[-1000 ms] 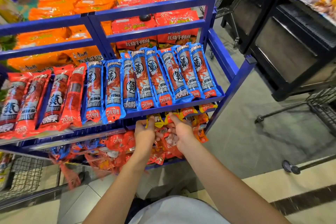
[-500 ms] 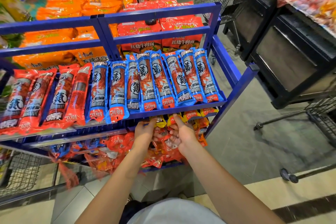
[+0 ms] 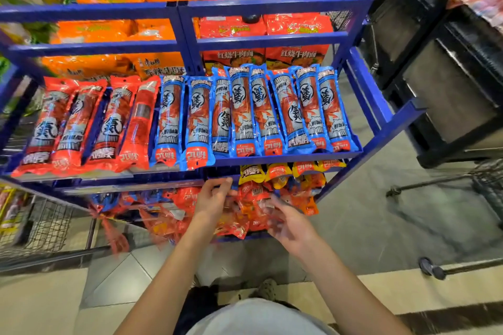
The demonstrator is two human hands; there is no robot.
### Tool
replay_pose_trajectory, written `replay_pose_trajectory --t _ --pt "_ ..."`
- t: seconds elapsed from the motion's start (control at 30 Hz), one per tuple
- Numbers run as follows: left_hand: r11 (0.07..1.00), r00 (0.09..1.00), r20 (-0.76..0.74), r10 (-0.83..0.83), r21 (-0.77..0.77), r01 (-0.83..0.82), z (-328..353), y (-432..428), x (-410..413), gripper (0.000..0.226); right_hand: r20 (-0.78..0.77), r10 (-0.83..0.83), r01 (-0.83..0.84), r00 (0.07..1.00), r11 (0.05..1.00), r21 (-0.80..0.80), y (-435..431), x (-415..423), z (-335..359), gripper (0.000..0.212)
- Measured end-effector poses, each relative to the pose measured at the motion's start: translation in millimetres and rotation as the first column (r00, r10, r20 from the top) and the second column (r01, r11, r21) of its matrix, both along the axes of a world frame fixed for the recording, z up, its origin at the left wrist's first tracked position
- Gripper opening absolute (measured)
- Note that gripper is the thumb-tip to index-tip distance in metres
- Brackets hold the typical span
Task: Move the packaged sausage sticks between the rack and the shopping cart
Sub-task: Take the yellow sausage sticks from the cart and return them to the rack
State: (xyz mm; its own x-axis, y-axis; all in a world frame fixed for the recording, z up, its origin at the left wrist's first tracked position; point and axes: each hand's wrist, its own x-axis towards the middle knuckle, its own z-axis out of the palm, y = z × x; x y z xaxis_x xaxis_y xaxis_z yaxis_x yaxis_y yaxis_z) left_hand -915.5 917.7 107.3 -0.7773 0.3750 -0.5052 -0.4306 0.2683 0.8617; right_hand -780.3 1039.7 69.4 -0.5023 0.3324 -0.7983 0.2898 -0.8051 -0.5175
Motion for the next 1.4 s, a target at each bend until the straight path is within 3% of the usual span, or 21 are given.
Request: replay_pose_trajectory --t 0.13,0.23,0.37,0.53,0.7,0.83,0.93,0.97,1.03,1.2,1.4 --pt "0.998 0.999 0.046 -0.024 -0.054 0.026 -20.5 -60.1 -1.3 0.027 0.061 0.087 -0.086 0.994 0.996 -0.011 -19.0 -4.7 -9.6 0.033" --pt "0.989 0.99 0.111 0.082 -0.132 -0.067 -38.6 -108.5 -9.1 0.023 0.098 0.188 -0.19 0.977 0.982 0.005 -42.6 -22.3 -13.6 0.027" --pt "0.952 0.957 0.169 0.236 -0.236 -0.194 -61.7 -187.9 -15.0 0.02 0.118 0.481 -0.488 0.869 0.872 0.036 -90.4 -59.8 -11.1 0.026" --pt "0.864 0.816 0.323 0.479 -0.339 -0.373 -78.9 -289.3 -8.3 0.015 0.098 0.825 -0.831 0.557 0.552 0.077 -182.3 -107.8 -1.6 0.015" --pt "0.748 0.63 0.406 0.662 -0.404 -0.526 -89.9 -391.7 12.5 0.026 0.116 0.963 -0.968 0.242 0.232 0.094 -286.9 -155.8 -8.8 0.012" --pt "0.698 0.595 0.372 0.713 -0.465 -0.545 -88.2 -464.8 36.5 0.019 0.23 0.973 -0.989 -0.006 -0.04 0.143 -370.3 -182.6 -30.7 0.026" --pt "0.631 0.527 0.351 0.774 -0.497 -0.595 -93.0 -518.6 51.4 0.014 0.321 0.943 -0.967 -0.084 -0.156 0.203 -421.2 -195.9 -46.9 0.025" --pt "0.615 0.513 0.343 0.787 -0.509 -0.602 -97.1 -536.6 56.7 0.014 0.377 0.915 -0.942 -0.142 -0.242 0.233 -435.2 -199.6 -48.8 0.016" --pt "0.591 0.48 0.347 0.806 -0.523 -0.614 -103.5 -569.6 63.5 0.015 0.468 0.859 -0.885 -0.209 -0.37 0.283 -457.5 -209.7 -53.7 0.019" --pt "0.536 0.396 0.361 0.844 -0.574 -0.619 -113.6 -626.9 57.7 0.014 0.438 0.881 -0.934 -0.18 -0.292 0.203 -495.5 -239.7 -56.9 0.011" --pt "0.624 0.51 0.365 0.779 -0.54 -0.565 -116.5 -659.9 -15.8 0.014 0.466 0.885 -0.981 0.004 -0.087 0.173 -516.3 -297.2 -80.1 0.015"
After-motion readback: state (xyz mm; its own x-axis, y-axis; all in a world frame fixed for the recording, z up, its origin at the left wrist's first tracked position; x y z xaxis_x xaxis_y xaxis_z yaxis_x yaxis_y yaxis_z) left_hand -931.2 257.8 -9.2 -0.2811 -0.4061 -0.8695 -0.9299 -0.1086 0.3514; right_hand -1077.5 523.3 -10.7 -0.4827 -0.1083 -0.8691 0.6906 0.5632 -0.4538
